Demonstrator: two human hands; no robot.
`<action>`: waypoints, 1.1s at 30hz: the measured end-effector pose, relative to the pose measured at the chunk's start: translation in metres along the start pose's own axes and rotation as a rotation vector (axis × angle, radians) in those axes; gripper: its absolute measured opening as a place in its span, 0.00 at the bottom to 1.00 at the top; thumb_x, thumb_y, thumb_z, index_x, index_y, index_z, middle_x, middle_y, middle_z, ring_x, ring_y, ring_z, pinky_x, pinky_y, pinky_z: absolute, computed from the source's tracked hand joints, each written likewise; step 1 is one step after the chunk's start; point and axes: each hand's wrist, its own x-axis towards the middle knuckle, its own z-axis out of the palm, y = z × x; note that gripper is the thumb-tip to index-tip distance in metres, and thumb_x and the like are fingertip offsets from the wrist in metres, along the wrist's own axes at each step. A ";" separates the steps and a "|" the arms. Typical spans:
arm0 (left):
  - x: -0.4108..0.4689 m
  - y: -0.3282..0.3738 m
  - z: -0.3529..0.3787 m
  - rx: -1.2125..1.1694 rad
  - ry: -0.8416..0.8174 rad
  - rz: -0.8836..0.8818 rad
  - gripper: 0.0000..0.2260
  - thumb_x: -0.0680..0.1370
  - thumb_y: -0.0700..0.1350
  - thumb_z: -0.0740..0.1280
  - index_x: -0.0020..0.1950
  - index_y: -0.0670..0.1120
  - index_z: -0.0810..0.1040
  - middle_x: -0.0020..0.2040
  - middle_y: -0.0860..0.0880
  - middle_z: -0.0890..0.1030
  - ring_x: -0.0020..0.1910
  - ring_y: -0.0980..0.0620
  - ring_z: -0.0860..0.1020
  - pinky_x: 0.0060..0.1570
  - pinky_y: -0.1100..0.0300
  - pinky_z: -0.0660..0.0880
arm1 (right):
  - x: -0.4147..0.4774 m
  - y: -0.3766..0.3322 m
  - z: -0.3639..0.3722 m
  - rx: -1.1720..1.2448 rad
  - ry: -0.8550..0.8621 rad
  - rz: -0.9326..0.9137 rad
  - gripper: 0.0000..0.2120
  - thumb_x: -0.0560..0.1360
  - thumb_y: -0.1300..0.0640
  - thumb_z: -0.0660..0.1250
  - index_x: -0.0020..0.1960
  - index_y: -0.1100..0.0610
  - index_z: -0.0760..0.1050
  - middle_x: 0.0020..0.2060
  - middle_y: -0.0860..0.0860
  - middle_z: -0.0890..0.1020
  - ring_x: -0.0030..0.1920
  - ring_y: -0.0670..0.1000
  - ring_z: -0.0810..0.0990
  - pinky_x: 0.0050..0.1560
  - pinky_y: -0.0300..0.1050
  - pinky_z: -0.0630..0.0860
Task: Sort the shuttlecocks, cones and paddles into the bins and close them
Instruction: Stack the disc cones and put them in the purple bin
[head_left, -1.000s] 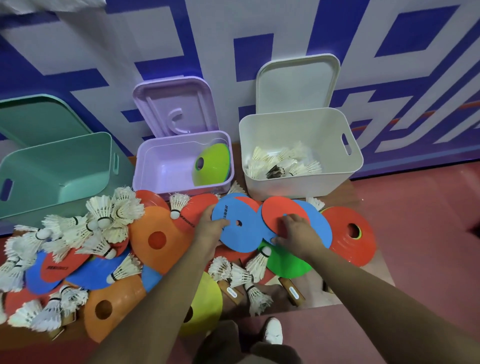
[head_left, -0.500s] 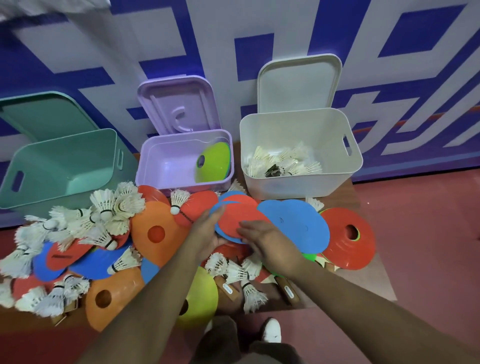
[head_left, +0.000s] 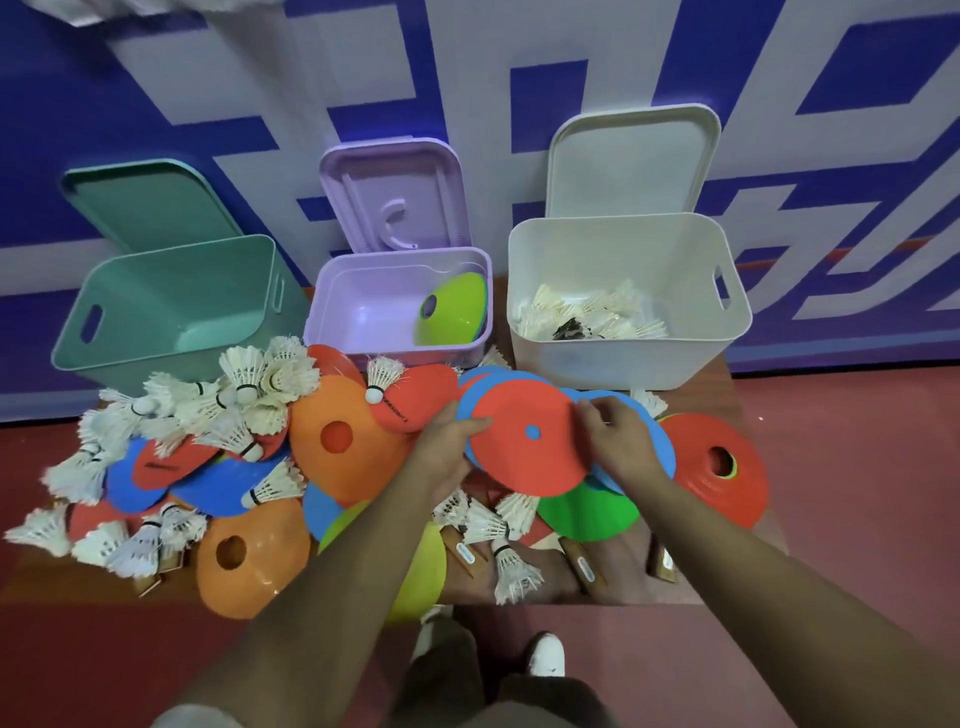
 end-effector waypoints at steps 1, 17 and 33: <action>0.006 -0.001 0.012 0.013 -0.006 0.002 0.16 0.77 0.31 0.63 0.65 0.40 0.74 0.59 0.39 0.81 0.54 0.42 0.80 0.55 0.48 0.78 | 0.004 0.008 -0.010 -0.030 0.024 0.020 0.18 0.80 0.48 0.61 0.51 0.62 0.79 0.43 0.54 0.82 0.49 0.56 0.80 0.46 0.44 0.68; 0.068 -0.030 0.078 1.009 0.213 0.003 0.28 0.69 0.40 0.75 0.65 0.39 0.67 0.54 0.44 0.76 0.54 0.43 0.77 0.44 0.57 0.70 | 0.034 0.095 -0.046 0.237 0.164 0.538 0.23 0.73 0.45 0.71 0.52 0.65 0.73 0.45 0.59 0.75 0.46 0.56 0.75 0.50 0.55 0.77; 0.080 -0.041 0.103 1.280 0.103 0.048 0.19 0.71 0.40 0.66 0.61 0.38 0.70 0.59 0.38 0.75 0.58 0.39 0.74 0.55 0.50 0.74 | 0.040 0.098 -0.032 0.060 0.021 0.500 0.27 0.61 0.34 0.71 0.48 0.54 0.75 0.49 0.57 0.81 0.53 0.60 0.79 0.55 0.58 0.79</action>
